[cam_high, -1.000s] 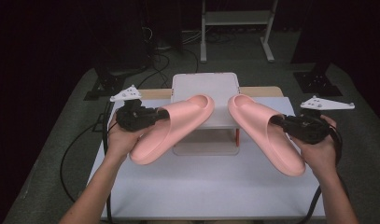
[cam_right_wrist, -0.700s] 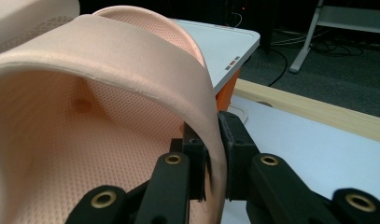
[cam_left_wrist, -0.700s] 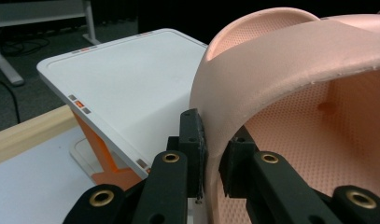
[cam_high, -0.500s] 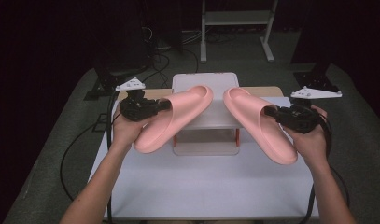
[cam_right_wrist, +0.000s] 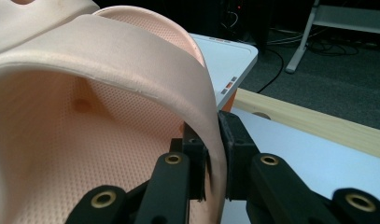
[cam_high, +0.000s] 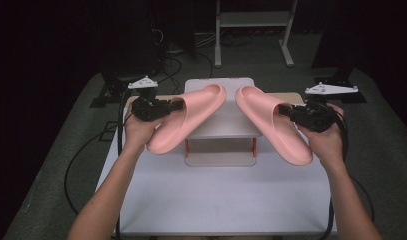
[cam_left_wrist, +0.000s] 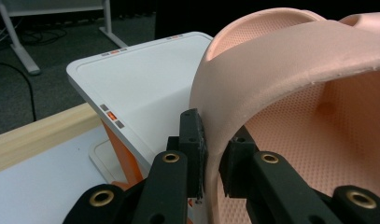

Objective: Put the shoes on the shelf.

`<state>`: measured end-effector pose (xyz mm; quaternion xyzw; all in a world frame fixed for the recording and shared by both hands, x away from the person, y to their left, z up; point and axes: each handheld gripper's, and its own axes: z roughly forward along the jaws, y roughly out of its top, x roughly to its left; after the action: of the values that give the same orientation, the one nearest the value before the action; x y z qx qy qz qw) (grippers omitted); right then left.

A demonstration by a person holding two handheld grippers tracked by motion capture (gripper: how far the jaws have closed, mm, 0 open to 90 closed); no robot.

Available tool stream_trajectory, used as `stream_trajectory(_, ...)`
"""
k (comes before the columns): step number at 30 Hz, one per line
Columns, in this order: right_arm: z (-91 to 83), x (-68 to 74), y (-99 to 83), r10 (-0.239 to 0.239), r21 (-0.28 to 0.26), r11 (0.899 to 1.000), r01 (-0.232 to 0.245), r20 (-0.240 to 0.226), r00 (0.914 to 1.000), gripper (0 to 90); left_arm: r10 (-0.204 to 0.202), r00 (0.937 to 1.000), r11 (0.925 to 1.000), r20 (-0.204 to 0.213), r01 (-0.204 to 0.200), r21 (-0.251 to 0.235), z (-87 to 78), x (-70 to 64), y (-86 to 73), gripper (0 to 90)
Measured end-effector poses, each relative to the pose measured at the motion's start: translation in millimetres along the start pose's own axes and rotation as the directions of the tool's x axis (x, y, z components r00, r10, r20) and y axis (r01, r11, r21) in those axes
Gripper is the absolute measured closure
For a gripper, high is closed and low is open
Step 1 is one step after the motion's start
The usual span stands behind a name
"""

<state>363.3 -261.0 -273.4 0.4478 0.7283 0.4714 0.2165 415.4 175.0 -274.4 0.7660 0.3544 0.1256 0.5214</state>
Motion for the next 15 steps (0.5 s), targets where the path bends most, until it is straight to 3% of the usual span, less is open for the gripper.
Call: stream_trajectory(15, 21.2, 1.0, 19.4, 0.002, 0.013, 1.000, -0.003, 0.014, 0.9999, 81.4, -0.026, 0.9993, 0.9996, -0.026, 0.026, 0.004, 13.8, 6.7, 10.2, 80.9)
